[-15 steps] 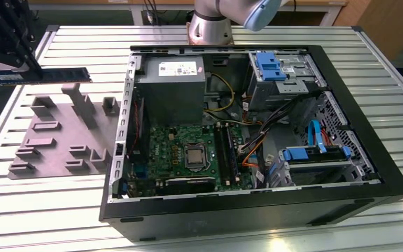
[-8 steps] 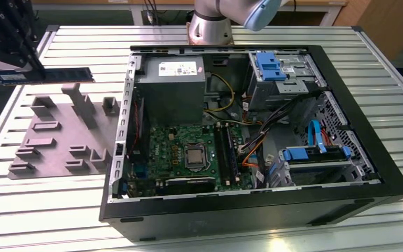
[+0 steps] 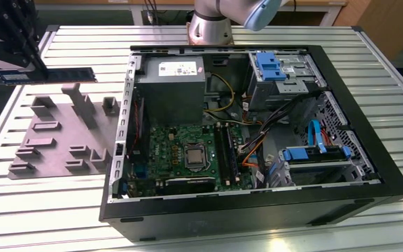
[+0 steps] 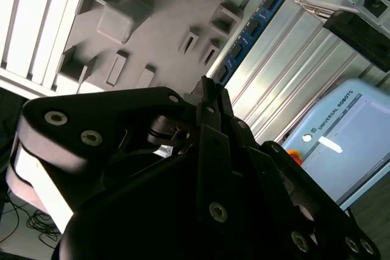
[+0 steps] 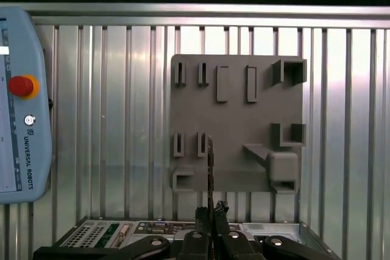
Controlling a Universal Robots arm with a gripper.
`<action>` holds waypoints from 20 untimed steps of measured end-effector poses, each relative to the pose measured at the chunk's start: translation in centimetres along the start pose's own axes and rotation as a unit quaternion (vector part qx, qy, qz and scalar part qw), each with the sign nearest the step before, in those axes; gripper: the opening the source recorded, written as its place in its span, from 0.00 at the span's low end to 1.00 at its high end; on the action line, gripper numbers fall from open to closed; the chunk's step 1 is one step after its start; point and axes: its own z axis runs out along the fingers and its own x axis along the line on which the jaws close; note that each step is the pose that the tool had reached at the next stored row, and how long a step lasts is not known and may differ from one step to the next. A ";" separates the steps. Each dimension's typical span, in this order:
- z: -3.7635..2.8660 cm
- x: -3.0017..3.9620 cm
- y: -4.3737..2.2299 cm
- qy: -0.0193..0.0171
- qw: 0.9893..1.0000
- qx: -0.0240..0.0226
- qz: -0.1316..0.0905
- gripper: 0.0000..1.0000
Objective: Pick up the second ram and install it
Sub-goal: 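Pick up the second ram and move it above second insertion slot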
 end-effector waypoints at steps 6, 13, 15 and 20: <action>0.00 0.00 -0.36 0.000 1.000 0.000 0.000 0.14; 0.01 0.00 -1.19 0.000 1.000 0.000 0.000 0.14; 0.02 0.00 -1.42 0.000 1.000 0.000 0.000 0.14; 0.03 0.00 -2.02 0.000 1.000 0.000 0.000 0.14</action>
